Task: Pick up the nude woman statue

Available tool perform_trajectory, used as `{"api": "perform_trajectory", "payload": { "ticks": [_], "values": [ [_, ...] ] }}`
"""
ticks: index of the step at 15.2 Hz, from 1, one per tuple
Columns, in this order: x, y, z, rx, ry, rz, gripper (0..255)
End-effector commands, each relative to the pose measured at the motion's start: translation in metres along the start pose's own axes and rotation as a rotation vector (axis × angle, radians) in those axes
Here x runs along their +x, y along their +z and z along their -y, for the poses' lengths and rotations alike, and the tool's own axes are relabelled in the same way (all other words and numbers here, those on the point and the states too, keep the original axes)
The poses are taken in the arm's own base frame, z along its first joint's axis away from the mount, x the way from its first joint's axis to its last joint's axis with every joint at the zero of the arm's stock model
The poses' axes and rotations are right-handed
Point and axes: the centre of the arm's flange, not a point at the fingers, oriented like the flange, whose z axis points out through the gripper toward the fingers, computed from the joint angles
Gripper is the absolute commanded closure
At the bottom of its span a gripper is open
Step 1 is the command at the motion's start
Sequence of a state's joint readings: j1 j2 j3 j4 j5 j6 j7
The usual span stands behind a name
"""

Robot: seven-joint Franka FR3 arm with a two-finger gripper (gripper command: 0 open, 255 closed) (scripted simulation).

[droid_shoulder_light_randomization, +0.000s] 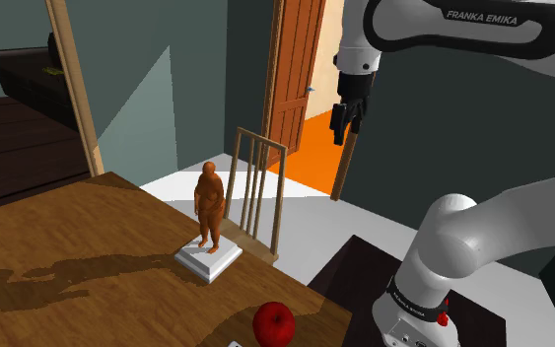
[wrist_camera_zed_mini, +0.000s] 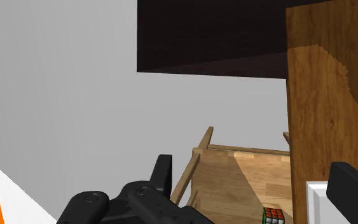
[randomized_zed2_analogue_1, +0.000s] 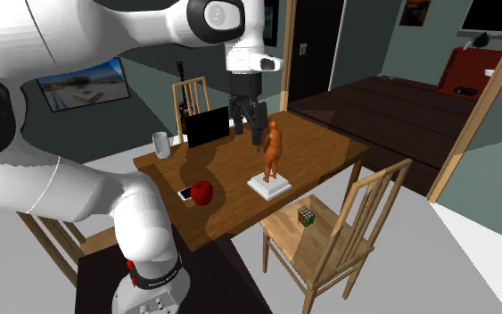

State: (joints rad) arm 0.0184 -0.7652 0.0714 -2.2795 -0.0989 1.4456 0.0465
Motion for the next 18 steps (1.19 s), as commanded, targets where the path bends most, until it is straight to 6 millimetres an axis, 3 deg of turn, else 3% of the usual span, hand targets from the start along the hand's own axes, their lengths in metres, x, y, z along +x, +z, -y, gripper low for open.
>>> {"api": "perform_trajectory", "payload": {
  "ticks": [1, 18],
  "values": [
    [0.000, 0.000, 0.000, 0.000, 0.000, 0.000, 0],
    [0.157, 0.026, 0.165, -0.049, -0.012, -0.007, 0]
  ]
}}
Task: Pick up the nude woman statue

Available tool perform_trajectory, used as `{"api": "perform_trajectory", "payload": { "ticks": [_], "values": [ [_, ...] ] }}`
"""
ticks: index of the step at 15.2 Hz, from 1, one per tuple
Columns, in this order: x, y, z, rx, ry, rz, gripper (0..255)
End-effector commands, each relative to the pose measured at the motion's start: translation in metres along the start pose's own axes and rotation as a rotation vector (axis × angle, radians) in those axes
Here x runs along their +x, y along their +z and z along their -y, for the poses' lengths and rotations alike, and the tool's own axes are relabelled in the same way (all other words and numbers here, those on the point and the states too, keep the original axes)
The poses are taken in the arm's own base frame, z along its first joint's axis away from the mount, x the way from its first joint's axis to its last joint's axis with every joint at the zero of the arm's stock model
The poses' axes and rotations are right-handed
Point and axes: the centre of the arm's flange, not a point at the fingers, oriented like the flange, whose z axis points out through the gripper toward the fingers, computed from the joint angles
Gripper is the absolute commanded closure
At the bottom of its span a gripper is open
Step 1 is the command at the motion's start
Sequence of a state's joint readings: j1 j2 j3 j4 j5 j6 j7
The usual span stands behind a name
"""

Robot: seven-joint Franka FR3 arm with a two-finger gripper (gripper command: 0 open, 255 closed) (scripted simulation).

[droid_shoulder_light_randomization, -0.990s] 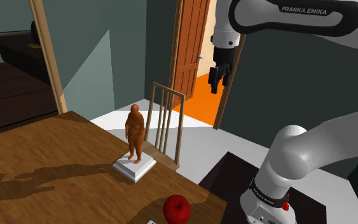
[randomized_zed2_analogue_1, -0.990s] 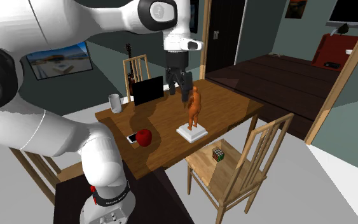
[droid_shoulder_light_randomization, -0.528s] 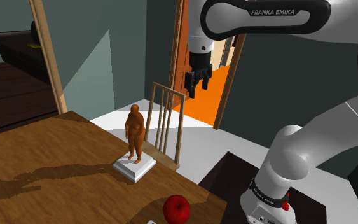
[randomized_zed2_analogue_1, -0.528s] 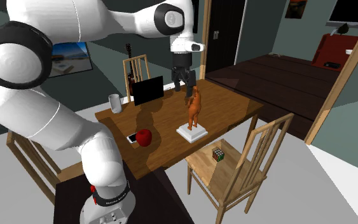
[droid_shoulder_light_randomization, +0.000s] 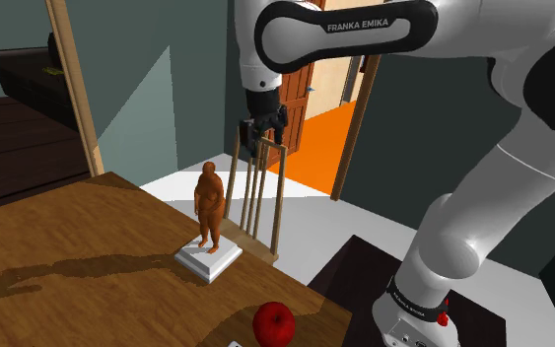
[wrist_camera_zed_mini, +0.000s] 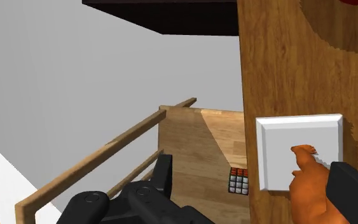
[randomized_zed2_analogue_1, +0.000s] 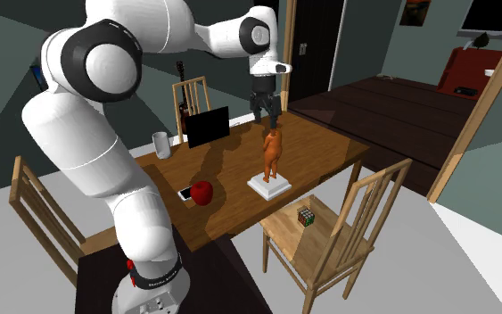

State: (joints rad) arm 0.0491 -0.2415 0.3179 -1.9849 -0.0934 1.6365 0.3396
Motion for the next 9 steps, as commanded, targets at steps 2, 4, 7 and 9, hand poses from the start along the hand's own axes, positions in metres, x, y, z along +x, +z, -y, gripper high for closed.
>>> {"api": "perform_trajectory", "payload": {
  "ticks": [2, 4, 7, 9],
  "values": [
    [0.027, 0.005, 0.030, -0.008, -0.002, -0.001, 0],
    [0.046, 0.008, 0.049, -0.013, -0.003, -0.002, 0],
    [0.073, 0.012, 0.078, -0.022, -0.005, -0.003, 0],
    [0.092, 0.015, 0.098, -0.028, -0.006, -0.004, 0]
  ]
}}
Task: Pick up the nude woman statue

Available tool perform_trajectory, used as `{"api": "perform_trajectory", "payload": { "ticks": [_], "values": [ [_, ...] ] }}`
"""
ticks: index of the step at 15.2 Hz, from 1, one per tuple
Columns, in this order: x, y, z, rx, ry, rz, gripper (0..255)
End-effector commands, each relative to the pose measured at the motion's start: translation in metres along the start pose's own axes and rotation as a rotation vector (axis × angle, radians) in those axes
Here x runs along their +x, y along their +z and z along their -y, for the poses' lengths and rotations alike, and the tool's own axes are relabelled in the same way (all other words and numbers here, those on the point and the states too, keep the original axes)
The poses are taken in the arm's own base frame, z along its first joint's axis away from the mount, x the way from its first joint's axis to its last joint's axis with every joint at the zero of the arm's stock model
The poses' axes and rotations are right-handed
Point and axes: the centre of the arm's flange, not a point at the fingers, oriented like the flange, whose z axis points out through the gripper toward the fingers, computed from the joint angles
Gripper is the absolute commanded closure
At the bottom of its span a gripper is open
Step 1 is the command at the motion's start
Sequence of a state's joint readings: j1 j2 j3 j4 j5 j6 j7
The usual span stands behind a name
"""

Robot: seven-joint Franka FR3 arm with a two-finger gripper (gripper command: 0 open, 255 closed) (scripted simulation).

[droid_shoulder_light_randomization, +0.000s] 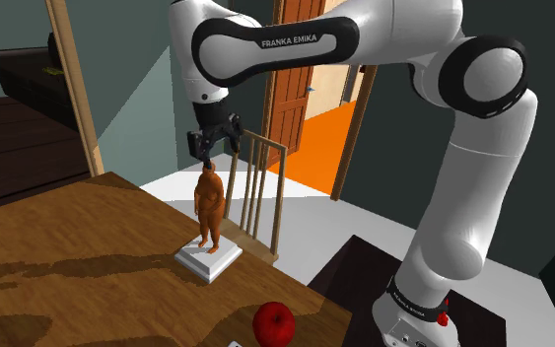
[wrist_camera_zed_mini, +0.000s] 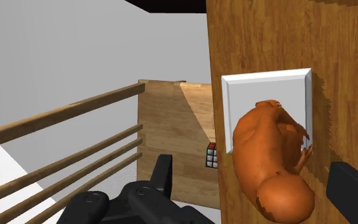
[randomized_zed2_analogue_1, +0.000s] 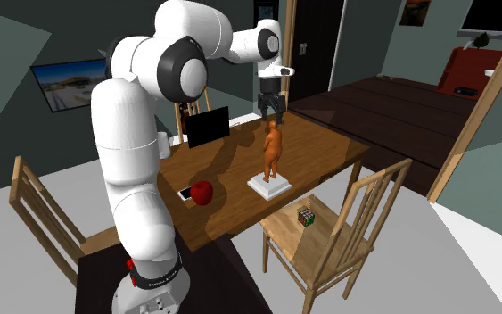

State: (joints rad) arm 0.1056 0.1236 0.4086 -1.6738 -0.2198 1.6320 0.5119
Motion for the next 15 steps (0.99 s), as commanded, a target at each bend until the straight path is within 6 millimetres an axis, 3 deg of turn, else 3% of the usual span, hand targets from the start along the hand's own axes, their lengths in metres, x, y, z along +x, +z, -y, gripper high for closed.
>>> {"api": "perform_trajectory", "payload": {
  "ticks": [1, 9, 11, 12, 15],
  "values": [
    [0.018, 0.001, 0.020, -0.006, 0.000, -0.001, 0],
    [0.023, 0.041, 0.032, -0.007, 0.000, -0.001, 0],
    [0.023, 0.041, 0.032, -0.007, 0.000, -0.001, 0],
    [0.023, 0.041, 0.031, -0.007, 0.000, -0.001, 255],
    [0.024, 0.041, 0.031, -0.007, 0.000, -0.001, 255]
  ]
}}
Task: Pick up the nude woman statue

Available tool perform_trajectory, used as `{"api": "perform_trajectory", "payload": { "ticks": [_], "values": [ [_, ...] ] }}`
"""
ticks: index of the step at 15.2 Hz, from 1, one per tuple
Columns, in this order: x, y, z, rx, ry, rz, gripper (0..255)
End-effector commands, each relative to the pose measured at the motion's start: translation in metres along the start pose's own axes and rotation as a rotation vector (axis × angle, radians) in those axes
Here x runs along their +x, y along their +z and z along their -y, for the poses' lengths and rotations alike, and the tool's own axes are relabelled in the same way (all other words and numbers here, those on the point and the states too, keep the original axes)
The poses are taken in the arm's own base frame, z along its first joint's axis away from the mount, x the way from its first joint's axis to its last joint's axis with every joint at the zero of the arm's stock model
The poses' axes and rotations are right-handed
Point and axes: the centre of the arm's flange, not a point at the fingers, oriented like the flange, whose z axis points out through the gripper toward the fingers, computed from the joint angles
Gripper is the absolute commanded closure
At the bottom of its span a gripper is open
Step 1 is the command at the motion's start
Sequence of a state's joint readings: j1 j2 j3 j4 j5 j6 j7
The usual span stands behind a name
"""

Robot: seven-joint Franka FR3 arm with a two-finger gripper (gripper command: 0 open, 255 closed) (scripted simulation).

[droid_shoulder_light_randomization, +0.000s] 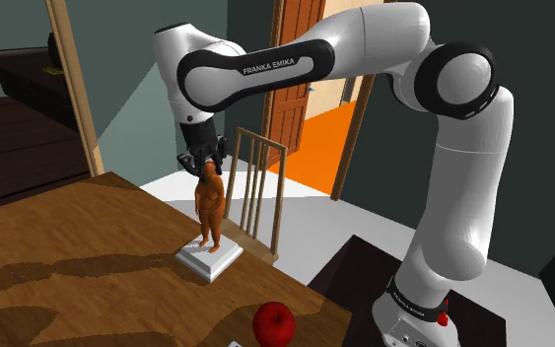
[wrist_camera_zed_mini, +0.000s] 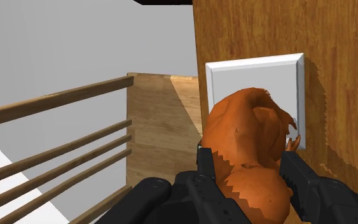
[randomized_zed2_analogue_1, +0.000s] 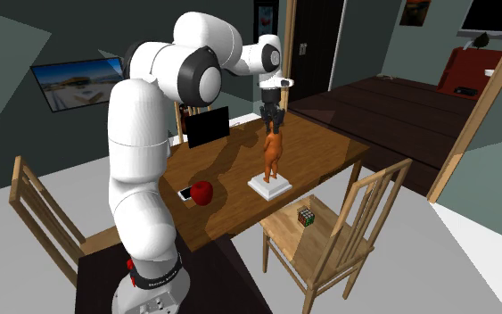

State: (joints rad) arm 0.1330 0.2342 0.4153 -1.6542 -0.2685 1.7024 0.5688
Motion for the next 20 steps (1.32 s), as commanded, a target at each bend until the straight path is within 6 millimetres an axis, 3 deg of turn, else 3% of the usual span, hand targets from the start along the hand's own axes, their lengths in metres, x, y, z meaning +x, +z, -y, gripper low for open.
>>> {"api": "perform_trajectory", "payload": {
  "ticks": [1, 6, 20],
  "values": [
    [0.000, 0.001, 0.000, 0.000, 0.000, 0.001, 255],
    [0.000, 0.001, 0.001, 0.000, 0.000, 0.001, 255],
    [-0.004, -0.071, -0.016, 0.000, 0.000, 0.001, 255]
  ]
}}
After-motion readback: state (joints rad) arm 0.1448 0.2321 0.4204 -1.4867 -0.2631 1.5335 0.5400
